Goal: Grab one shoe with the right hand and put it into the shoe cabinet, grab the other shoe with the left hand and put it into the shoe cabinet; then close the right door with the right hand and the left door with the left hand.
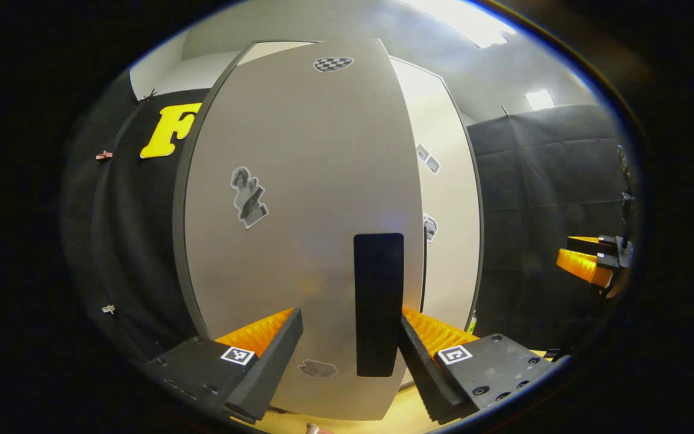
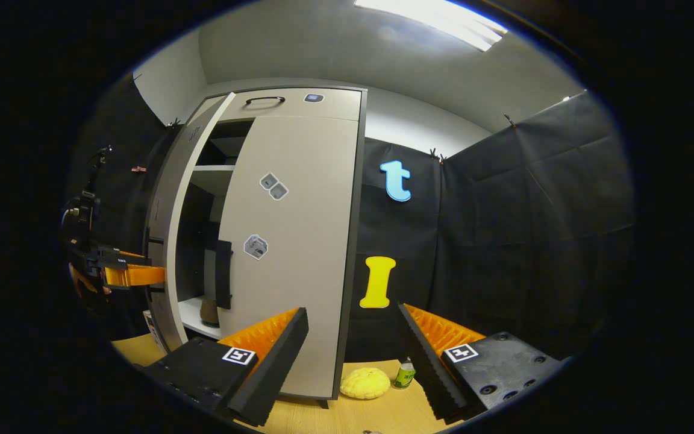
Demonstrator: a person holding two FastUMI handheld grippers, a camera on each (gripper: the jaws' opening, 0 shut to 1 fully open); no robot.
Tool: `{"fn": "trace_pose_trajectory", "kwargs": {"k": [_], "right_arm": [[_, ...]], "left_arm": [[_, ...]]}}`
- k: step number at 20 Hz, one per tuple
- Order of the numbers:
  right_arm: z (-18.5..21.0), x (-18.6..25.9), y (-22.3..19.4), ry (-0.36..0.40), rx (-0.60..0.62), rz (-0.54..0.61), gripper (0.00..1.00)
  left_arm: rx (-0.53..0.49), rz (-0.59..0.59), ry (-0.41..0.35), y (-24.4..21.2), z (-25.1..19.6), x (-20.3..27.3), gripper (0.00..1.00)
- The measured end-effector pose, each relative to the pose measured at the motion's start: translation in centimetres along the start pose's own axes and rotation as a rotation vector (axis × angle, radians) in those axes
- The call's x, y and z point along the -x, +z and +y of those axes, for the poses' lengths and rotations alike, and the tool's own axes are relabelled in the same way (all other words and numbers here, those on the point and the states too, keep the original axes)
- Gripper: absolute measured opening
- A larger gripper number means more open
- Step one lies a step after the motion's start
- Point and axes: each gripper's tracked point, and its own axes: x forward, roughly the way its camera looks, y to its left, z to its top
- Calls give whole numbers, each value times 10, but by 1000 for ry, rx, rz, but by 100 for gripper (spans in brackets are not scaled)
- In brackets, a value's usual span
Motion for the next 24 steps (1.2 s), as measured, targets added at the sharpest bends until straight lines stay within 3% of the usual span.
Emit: {"fn": "trace_pose_trajectory", "kwargs": {"k": [10,14,20,24], "right_arm": [[-3,1,12,94,22,-81,97],[-11,-6,17,61,19,-100,97],[-14,-14,10,84,-4,-74,97],[-20,-15,8,85,-10,-66,97]], "left_arm": [[-13,-46,184,4,-9,-61,92],[-19,-34,251,3,-4,-75,95],[-36,-26,337,1,1,-89,95],[-34,-29,350,0,-1,-89,95]]}}
